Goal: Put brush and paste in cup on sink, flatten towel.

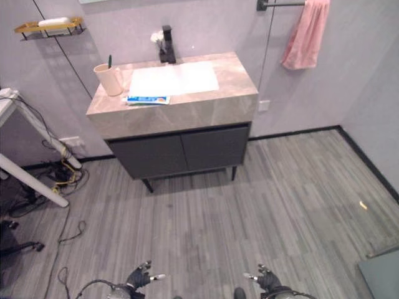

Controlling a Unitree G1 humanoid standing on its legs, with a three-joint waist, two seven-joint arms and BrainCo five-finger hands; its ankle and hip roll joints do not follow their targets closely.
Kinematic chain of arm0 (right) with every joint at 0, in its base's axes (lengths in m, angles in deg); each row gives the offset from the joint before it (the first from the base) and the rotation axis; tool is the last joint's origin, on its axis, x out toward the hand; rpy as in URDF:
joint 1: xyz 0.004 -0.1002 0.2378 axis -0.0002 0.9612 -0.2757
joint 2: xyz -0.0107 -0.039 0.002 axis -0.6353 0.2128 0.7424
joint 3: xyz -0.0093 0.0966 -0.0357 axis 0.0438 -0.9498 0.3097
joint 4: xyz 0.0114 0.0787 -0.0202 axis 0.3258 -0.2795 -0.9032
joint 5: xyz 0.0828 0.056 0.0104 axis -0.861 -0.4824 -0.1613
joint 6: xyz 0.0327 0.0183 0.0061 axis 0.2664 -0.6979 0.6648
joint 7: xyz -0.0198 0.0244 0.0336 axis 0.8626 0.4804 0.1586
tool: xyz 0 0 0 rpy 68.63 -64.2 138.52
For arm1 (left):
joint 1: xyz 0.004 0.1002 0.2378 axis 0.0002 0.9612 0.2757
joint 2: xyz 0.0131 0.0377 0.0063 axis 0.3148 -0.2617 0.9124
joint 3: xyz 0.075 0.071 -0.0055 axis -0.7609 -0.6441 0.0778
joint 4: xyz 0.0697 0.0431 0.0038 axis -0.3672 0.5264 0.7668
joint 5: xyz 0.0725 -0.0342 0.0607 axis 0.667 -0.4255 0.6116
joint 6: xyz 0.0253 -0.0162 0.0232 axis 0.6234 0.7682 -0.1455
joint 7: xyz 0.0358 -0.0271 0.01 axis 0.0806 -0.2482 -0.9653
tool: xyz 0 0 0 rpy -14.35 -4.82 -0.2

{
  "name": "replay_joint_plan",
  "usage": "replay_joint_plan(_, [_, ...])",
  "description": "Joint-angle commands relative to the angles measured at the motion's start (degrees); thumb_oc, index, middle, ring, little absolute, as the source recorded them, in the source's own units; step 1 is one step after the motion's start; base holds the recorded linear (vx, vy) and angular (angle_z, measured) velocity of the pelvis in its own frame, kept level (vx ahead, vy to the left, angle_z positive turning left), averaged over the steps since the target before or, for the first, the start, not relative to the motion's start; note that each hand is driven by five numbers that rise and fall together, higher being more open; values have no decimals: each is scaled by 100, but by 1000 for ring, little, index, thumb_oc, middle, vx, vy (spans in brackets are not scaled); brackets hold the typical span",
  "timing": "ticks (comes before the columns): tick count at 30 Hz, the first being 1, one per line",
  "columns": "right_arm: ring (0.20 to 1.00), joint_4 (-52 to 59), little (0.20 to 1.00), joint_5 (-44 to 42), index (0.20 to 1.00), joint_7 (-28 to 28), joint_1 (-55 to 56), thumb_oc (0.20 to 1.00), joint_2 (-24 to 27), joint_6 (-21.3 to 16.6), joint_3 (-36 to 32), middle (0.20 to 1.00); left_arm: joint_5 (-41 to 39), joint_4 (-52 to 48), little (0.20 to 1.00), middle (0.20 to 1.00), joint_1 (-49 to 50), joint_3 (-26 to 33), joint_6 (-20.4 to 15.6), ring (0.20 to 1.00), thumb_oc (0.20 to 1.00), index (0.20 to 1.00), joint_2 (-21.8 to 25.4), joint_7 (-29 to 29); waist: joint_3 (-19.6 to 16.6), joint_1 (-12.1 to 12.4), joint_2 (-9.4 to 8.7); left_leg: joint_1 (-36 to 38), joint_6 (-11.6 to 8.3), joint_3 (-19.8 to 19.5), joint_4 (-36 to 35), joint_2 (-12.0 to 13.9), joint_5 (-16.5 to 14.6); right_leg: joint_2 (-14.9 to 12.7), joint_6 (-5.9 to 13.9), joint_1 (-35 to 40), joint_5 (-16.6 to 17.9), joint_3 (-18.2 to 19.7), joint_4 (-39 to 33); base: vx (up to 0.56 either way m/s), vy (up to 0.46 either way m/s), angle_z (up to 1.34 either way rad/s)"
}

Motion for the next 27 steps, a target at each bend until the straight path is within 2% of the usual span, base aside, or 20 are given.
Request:
replay_joint_plan(1, [1000, -272, 1000, 19, 1000, -27, -406, 1000, -187, -239, 31, 1000, 188, 239, 1000, 1000, -334, -143, -232, 1000, 1000, 1000, 187, -177, -131, 95, -298, 189, 14, 517, 23, -188, -112, -354, 440, -223, 359, 345, -5, 9, 18, -6])
replay_joint_plan(6, [1000, -94, 1000, -43, 1000, -132, -476, 1000, -203, -280, 24, 1000, 25, 134, 1000, 1000, -417, -91, -280, 1000, 1000, 1000, 197, -293, -175, 86, -319, 247, 4, 540, 23, -169, -137, -354, 450, -195, 350, 369, -5, -12, -6, -9])
replay_joint_plan(7, [1000, 464, 1000, -230, 1000, -302, -594, 1000, -159, -431, 21, 1000, -133, -587, 1000, 1000, -529, -101, -440, 1000, 1000, 1000, 324, -600, 89, 74, -394, 70, 39, 493, 677, -97, -291, -301, 332, -350, 120, 385, 564, -105, -49, -8])
replay_joint_plan(8, [1000, 465, 1000, -230, 1000, -303, -595, 1000, -160, -429, 21, 1000, -133, -592, 1000, 1000, -528, -100, -436, 1000, 1000, 1000, 327, -600, 77, 71, -393, 30, 38, 489, 724, -93, -315, -298, 331, -380, 107, 384, 593, -235, -75, -5])
replay_joint_plan(10, [1000, 1088, 1000, -281, 1000, -389, -649, 1000, -60, -572, 131, 1000, -141, -1281, 1000, 1000, -608, -114, -624, 1000, 1000, 1000, 522, -790, 466, 73, -474, -467, -8, 394, 1598, -56, -617, -167, 246, -776, -190, 418, 1296, -249, -54, 5])
replay_joint_plan(11, [1000, 1359, 1000, -184, 1000, -479, -665, 1000, 22, -684, 170, 1000, -28, -1635, 1000, 1000, -608, -117, -728, 1000, 1000, 1000, 636, -971, 591, 123, -488, -712, -39, 314, 2015, -25, -769, -104, 248, -982, -356, 328, 1766, -157, -62, 16])
replay_joint_plan(12, [1000, 1337, 1000, -143, 1000, -495, -716, 1000, 50, -692, 169, 1000, -45, -1657, 1000, 1000, -607, -89, -732, 1000, 1000, 1000, 656, -994, 597, 137, -497, -827, -42, 267, 2198, -6, -856, -97, 256, -1079, -430, 286, 1926, -76, -48, 22])
replay_joint_plan(17, [1000, 1570, 1000, -158, 1000, -508, -723, 1000, 95, -713, 89, 1000, -121, -1925, 1000, 1000, -430, 118, -763, 1000, 1000, 1000, 754, -973, 537, 168, -506, -897, 29, 201, 2453, -1, -1026, -121, 259, -1127, -562, 229, 2190, 30, -13, 27])
replay_joint_plan(27, [1000, 1741, 1000, -117, 1000, -451, -603, 1000, 106, -764, 1, 1000, -139, -2092, 1000, 1000, -315, 162, -790, 1000, 1000, 1000, 822, -827, 541, 179, -526, -835, 64, 194, 2467, -82, -1058, -235, 307, -1037, -540, 180, 2161, -2, 35, 12])
